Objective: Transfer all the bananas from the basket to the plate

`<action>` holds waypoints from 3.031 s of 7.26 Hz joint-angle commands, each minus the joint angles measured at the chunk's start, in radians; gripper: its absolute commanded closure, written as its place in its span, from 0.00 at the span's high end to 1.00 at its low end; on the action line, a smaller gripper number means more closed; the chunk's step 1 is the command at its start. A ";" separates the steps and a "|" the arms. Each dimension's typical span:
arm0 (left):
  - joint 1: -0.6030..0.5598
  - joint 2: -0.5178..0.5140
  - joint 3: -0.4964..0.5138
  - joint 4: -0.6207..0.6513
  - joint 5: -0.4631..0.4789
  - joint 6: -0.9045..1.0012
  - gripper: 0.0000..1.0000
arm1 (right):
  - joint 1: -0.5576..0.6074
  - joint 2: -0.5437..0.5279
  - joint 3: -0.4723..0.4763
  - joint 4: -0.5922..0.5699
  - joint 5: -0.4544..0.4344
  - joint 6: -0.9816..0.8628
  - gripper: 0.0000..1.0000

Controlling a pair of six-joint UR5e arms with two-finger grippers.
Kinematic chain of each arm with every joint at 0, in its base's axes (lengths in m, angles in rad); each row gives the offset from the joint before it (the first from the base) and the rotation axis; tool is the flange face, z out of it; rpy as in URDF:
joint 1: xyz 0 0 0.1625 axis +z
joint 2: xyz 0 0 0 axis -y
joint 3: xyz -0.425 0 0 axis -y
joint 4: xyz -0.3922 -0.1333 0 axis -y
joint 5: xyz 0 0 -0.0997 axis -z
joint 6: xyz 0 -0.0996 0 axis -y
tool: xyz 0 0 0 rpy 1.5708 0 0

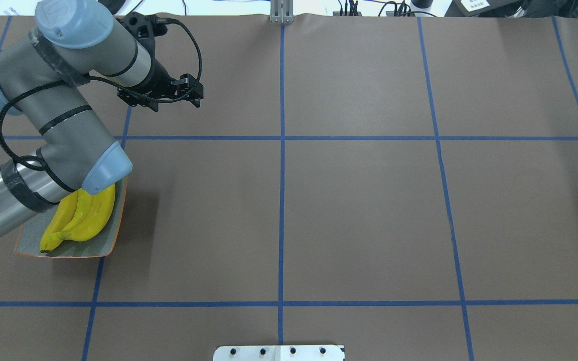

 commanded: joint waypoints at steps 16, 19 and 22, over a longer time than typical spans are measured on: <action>0.000 0.007 0.003 -0.001 0.000 -0.002 1.00 | 0.129 -0.066 -0.086 0.008 0.309 -0.013 0.00; 0.000 0.007 0.004 -0.001 0.000 -0.002 1.00 | 0.185 -0.079 -0.154 0.010 0.475 -0.016 0.00; 0.000 0.007 0.007 -0.001 0.000 -0.001 1.00 | 0.201 -0.099 -0.202 0.010 0.628 -0.010 0.00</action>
